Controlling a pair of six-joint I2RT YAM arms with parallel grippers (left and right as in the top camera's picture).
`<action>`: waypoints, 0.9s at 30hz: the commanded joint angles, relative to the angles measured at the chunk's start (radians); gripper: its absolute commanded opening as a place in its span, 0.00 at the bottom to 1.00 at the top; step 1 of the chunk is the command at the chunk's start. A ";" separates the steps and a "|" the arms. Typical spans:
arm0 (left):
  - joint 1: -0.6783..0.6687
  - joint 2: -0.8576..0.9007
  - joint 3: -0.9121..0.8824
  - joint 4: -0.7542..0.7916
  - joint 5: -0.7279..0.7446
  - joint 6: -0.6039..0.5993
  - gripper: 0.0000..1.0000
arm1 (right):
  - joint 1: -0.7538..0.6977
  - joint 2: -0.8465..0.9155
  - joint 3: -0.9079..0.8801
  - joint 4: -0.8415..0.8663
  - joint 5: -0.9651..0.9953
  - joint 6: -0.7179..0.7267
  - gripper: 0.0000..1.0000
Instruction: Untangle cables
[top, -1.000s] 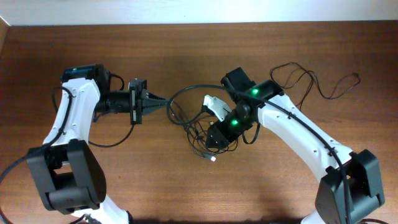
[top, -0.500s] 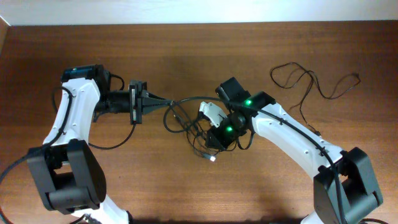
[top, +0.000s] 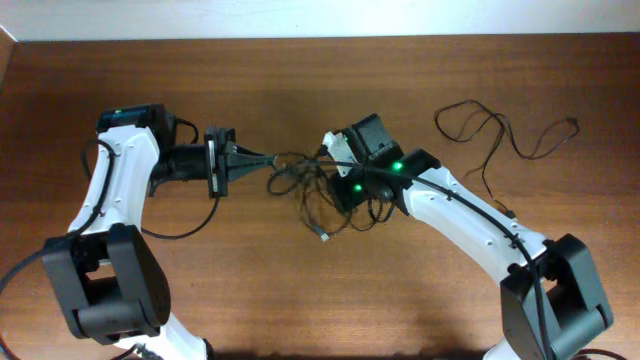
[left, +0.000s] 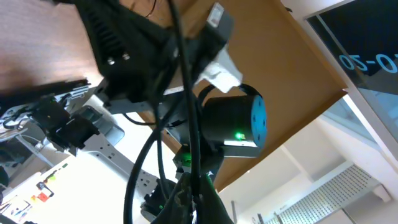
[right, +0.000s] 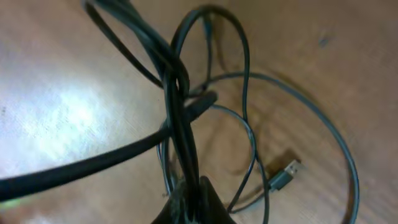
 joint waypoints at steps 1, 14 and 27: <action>0.002 -0.007 0.011 -0.002 -0.016 0.015 0.00 | 0.004 0.012 -0.002 0.025 0.188 0.037 0.04; 0.006 -0.007 0.011 0.418 -0.441 0.171 0.01 | -0.127 0.088 -0.004 -0.109 -0.648 -0.070 0.04; 0.004 -0.007 0.011 0.243 -0.646 0.255 0.73 | -0.119 0.088 -0.023 -0.155 -0.543 0.096 0.04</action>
